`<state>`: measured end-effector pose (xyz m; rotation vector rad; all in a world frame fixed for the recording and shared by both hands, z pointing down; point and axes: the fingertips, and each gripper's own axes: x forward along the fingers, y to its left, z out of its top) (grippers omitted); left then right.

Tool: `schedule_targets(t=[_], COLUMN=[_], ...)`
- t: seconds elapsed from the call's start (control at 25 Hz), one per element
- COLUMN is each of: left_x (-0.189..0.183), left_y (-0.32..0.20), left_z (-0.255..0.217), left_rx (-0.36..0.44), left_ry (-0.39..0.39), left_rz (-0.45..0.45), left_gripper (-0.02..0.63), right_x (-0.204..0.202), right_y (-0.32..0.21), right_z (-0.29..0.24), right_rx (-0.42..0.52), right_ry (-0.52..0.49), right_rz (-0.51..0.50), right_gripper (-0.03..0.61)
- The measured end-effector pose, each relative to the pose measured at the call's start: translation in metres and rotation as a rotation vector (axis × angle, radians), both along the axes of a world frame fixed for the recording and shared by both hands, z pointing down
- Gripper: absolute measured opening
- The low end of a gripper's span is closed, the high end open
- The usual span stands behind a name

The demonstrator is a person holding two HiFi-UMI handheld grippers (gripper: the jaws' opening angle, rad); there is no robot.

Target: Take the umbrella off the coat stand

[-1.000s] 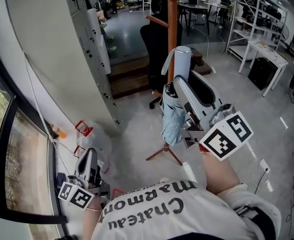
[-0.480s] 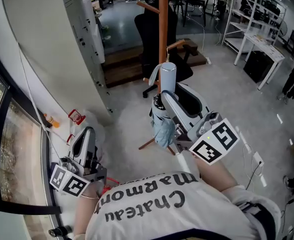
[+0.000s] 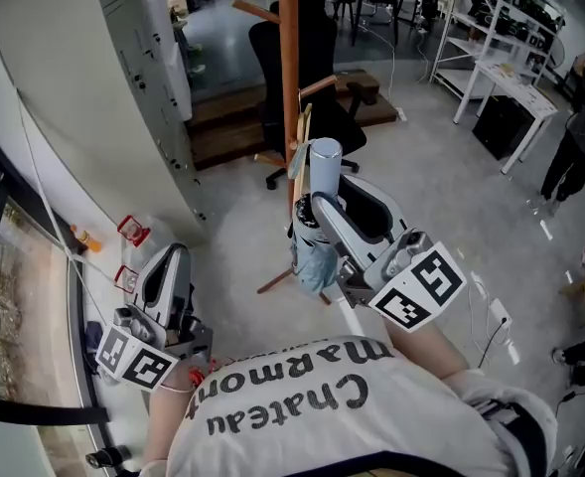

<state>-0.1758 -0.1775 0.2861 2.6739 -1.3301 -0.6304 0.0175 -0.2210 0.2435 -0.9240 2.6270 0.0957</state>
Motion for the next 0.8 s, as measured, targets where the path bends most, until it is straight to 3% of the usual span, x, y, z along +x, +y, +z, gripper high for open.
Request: schedule_targets(t=[0.8], left_x=[0.047], left_y=[-0.03], left_z=[0.008], left_rx=[-0.029], left_ry=[0.005], left_rz=[0.018], left_gripper=[0.023], right_x=[0.056], right_y=[-0.034], right_z=[0.016], right_rx=[-0.043], right_ry=[0.031], right_rz=[0.068], right_gripper=[0.149])
